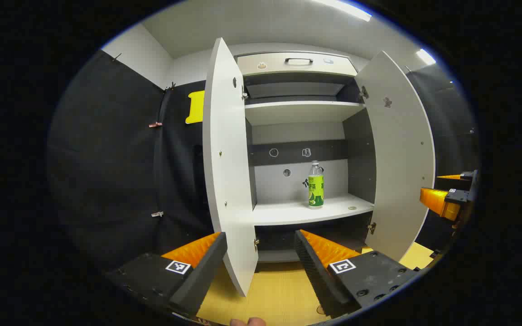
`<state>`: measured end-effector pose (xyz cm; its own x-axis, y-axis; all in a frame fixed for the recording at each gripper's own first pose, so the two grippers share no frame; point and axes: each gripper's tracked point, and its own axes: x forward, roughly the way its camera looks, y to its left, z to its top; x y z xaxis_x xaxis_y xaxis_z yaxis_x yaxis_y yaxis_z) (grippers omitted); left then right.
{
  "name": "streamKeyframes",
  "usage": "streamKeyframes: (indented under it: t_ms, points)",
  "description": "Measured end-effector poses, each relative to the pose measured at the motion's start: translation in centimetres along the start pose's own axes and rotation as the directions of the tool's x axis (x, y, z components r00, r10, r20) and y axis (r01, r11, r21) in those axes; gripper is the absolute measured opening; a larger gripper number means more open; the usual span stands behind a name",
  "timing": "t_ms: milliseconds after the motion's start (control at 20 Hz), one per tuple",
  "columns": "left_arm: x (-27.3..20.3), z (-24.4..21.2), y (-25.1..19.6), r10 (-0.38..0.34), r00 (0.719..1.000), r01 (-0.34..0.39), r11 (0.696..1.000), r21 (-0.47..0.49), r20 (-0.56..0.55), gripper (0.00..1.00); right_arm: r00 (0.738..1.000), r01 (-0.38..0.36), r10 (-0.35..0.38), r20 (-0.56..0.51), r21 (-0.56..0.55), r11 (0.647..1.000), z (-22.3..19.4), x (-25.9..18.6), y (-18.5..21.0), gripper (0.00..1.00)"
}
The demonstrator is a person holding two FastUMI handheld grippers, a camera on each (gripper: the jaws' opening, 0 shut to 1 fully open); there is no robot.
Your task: Grasp the bottle in the cabinet with the left hand and place it on the coaster, then close the right door with the right hand and the left door with the left hand.
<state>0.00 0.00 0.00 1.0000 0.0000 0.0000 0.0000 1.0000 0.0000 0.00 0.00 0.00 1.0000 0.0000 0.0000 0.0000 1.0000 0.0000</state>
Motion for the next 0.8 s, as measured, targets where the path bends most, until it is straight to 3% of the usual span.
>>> streamKeyframes:
  t_ms: [800]
  points:
    - [-0.17, -0.17, -0.19, 0.004, 1.000, -0.004, 1.000, 0.006, -0.010, 0.95, 1.000, 0.001, -0.001, -0.002, -0.009, 1.000, -0.18, -0.04, -0.35, 0.98]
